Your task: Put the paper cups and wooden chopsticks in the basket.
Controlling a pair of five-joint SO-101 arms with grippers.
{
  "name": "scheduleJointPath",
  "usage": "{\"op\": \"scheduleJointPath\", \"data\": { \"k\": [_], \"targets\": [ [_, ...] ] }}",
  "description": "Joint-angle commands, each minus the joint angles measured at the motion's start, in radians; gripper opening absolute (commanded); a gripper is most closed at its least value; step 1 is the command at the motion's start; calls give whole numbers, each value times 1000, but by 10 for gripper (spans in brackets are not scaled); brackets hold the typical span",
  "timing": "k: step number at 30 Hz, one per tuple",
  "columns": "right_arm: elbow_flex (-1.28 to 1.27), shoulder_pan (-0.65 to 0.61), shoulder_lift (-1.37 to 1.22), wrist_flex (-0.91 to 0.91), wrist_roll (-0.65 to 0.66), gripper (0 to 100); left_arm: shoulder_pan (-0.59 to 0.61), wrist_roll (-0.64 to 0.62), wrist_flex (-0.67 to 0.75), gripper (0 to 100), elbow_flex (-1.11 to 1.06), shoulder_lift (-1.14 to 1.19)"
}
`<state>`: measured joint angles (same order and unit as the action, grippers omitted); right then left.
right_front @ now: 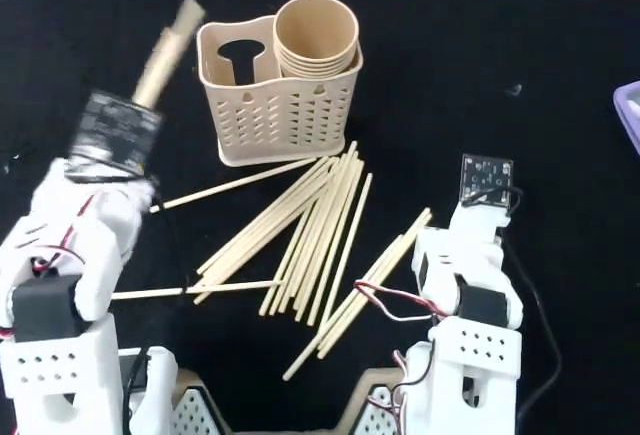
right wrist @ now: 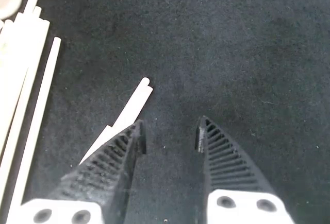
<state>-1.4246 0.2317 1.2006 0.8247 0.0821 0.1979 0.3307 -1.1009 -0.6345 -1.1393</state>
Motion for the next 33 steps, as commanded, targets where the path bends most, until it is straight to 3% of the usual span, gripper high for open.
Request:
{"op": "scheduleJointPath", "data": {
  "k": [1, 4, 7, 12, 21, 33],
  "targets": [
    [5, 5, 19, -26, -6, 177, -13, -434, 315, 29, -18, -15],
    [5, 5, 19, -26, -6, 177, -54, -582, 583, 29, -71, -11],
    [5, 5, 19, -26, -6, 177, -150, -606, 836, 29, -142, 25],
    [5, 5, 19, -26, -6, 178, -259, -611, 1045, 29, -137, 147],
    [5, 5, 19, -26, -6, 178, -338, -612, 1066, 29, 70, 462],
    [5, 6, 19, -26, -6, 178, -320, -608, 1068, 30, 16, 667]
  ]
}}
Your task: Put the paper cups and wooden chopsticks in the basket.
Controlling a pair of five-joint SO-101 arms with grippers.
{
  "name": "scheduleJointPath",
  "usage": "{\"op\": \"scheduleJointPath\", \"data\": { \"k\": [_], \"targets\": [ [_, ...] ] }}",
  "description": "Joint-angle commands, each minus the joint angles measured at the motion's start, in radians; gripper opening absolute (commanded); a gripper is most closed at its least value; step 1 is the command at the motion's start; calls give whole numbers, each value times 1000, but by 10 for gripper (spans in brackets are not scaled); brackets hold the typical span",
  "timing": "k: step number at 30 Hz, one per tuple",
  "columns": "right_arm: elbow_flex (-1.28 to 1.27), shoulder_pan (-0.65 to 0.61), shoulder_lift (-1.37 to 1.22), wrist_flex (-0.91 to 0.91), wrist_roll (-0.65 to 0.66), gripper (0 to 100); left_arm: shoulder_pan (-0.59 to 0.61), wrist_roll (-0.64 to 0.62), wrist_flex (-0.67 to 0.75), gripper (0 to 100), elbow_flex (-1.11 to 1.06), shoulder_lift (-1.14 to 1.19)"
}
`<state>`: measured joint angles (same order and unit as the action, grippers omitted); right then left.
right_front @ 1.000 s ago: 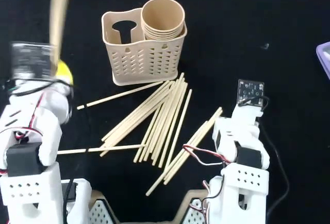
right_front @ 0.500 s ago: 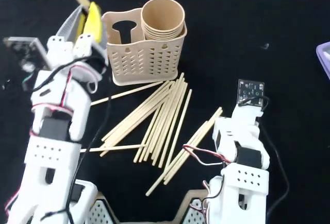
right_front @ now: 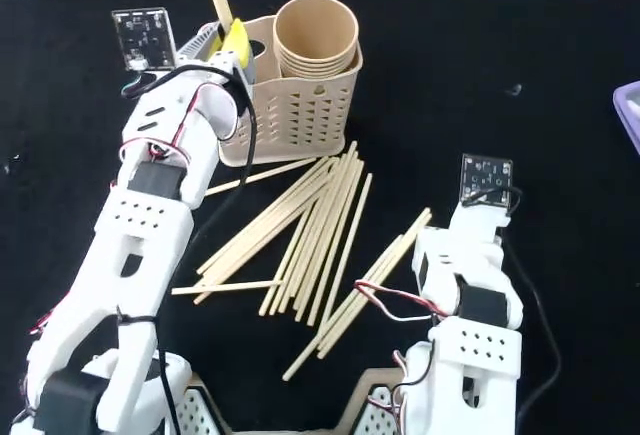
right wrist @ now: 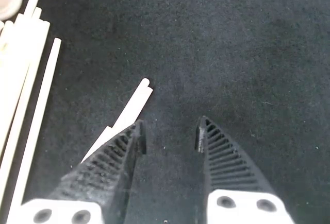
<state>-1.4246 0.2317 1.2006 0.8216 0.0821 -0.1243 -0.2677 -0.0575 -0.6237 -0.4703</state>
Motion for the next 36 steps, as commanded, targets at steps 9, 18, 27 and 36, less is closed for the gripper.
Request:
{"op": "scheduleJointPath", "data": {
  "k": [9, 18, 27, 36],
  "targets": [
    [5, 5, 19, -23, -6, 178, 36, -12, -41, 189, -65, -11],
    [5, 5, 19, -23, -6, 178, 36, -11, -423, 175, 157, -43],
    [5, 5, 19, -23, -6, 178, 64, -8, -537, 176, 232, -270],
    [5, 5, 19, -23, -6, 178, -10, 405, -974, 177, 25, -417]
  ]
}}
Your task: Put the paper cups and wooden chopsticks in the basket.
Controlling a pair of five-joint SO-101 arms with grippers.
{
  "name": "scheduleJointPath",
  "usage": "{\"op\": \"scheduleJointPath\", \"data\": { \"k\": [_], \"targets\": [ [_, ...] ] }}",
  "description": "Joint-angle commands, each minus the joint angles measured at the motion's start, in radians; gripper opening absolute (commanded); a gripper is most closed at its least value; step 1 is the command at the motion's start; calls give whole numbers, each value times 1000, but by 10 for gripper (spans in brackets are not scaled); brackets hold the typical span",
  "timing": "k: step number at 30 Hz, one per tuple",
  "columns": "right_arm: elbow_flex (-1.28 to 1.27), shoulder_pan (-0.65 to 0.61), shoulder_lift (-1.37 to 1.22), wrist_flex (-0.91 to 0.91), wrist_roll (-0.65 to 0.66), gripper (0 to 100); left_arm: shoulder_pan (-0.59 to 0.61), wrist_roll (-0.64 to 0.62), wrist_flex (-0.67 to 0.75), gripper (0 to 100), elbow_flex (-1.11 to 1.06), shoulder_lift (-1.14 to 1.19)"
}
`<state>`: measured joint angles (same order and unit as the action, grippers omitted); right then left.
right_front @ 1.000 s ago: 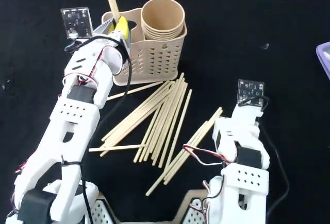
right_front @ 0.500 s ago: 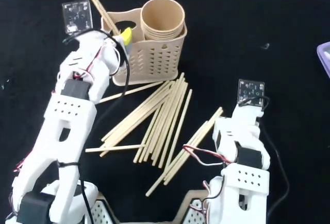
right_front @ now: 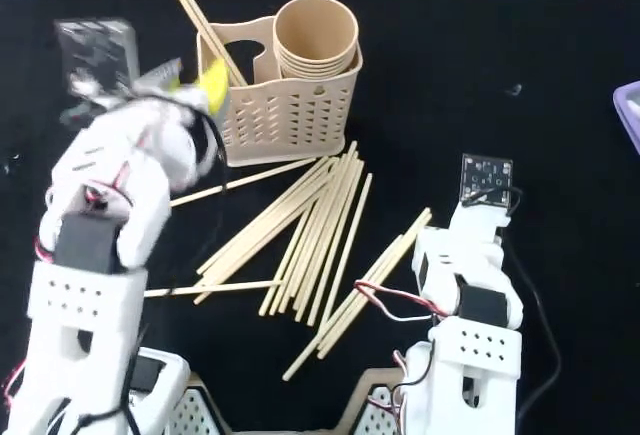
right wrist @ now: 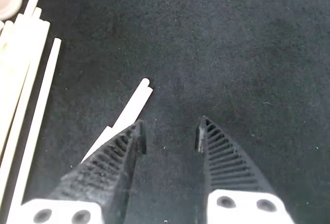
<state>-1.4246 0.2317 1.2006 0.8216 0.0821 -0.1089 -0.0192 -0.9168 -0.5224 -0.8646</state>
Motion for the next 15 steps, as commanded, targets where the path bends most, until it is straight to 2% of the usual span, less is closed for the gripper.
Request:
{"op": "scheduleJointPath", "data": {
  "k": [1, 5, 7, 11, 15],
  "targets": [
    [5, 5, 19, -23, -6, 178, -27, 207, -141, 177, -119, -21],
    [4, 5, 19, -29, -6, 178, -18, 351, -161, 178, -300, 9],
    [2, 5, 19, -35, -6, 178, -16, 465, -169, 178, -381, 35],
    [2, 5, 19, -35, -6, 178, -27, 720, -304, 178, -440, 94],
    [2, 5, 19, -35, -6, 178, -28, 761, -393, 178, -394, 135]
  ]
}}
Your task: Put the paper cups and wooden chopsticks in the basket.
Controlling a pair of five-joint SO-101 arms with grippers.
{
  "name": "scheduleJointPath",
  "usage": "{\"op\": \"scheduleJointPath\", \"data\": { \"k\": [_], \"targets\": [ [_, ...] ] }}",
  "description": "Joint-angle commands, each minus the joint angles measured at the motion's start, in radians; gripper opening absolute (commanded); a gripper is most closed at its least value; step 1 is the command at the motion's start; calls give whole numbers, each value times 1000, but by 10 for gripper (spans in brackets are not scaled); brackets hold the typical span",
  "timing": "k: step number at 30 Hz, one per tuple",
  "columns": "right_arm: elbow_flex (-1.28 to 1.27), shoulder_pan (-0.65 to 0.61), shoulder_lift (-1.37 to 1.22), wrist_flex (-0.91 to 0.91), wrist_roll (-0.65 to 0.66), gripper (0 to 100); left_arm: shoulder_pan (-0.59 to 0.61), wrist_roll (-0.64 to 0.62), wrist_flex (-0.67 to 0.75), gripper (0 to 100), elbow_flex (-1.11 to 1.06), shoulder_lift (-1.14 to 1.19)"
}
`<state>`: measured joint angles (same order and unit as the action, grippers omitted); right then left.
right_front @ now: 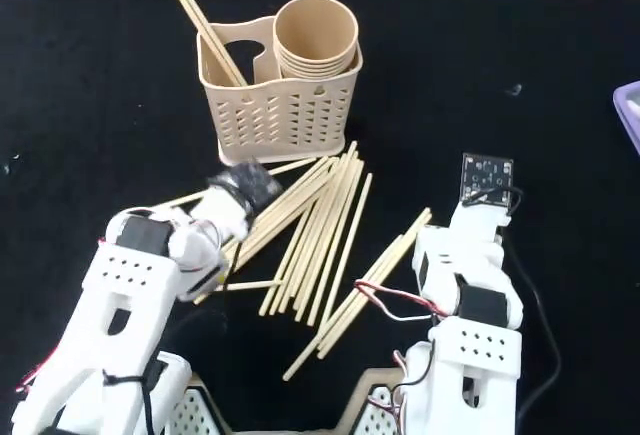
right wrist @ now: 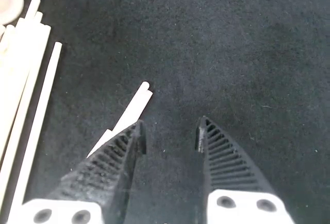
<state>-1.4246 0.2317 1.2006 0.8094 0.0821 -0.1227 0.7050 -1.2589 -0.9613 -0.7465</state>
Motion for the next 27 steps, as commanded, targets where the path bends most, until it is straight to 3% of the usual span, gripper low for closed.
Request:
{"op": "scheduleJointPath", "data": {
  "k": [1, 7, 15, 23, 27],
  "targets": [
    [2, 5, 19, -23, -6, 178, -15, 38, -55, 178, 47, 29],
    [2, 5, 19, -23, -6, 178, -15, 51, 9, 256, -1, 149],
    [-2, 5, 19, -23, -6, 178, -4, 48, 221, 241, -12, 342],
    [-2, 5, 19, -23, -6, 178, -7, -57, 404, 241, -2, 474],
    [-2, 5, 19, -23, -6, 178, -12, -51, 394, 147, -12, 474]
  ]
}}
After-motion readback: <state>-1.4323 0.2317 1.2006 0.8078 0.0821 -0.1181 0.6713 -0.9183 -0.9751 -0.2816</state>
